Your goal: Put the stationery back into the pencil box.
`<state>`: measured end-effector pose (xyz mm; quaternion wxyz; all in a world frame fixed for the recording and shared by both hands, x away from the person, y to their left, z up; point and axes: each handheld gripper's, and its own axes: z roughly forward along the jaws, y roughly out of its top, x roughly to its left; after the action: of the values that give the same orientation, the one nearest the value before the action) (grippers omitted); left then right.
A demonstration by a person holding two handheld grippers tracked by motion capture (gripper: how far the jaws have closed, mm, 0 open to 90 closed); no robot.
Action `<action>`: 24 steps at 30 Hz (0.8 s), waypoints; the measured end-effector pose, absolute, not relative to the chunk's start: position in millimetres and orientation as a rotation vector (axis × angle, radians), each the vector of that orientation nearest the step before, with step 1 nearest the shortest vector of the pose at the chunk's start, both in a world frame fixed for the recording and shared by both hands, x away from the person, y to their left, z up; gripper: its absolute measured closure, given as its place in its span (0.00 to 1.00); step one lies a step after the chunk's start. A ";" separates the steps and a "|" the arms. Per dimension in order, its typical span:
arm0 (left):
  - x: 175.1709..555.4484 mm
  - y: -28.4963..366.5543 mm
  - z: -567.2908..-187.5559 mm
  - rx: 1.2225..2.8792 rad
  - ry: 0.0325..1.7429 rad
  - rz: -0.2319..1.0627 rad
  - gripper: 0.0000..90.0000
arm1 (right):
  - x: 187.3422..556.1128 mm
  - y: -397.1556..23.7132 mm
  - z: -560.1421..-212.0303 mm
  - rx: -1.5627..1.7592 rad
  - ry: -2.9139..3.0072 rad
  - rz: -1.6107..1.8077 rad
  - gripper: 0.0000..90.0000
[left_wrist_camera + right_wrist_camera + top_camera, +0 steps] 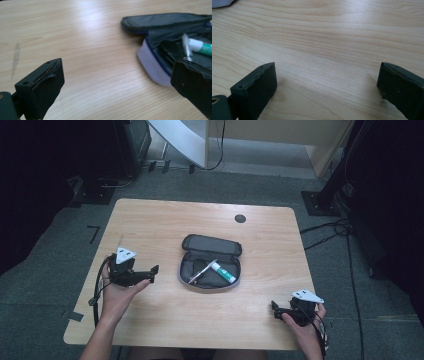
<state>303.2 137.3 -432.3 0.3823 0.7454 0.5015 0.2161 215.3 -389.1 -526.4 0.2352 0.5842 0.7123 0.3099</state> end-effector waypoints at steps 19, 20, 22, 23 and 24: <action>264.4 206.5 -480.7 1.867 1.460 0.569 0.00 | 215.3 -389.1 -526.4 1.610 1.948 0.847 0.02; 262.5 209.0 -483.6 1.866 1.465 0.567 0.00 | 215.3 -389.1 -526.4 1.610 1.948 0.847 0.02; 258.9 213.0 -488.9 1.860 1.483 0.570 0.00 | 215.3 -389.1 -526.4 1.610 1.947 0.847 0.02; 256.9 215.1 -491.4 1.861 1.485 0.569 0.00 | 215.3 -389.3 -526.5 1.611 1.947 0.850 0.02; 254.6 216.8 -493.8 1.856 1.489 0.561 0.00 | 215.3 -389.5 -526.5 1.610 1.946 0.852 0.02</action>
<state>254.6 216.8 -493.8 0.3414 0.7135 0.5726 0.2156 215.3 -389.5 -526.5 0.2358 0.5869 0.7095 0.3106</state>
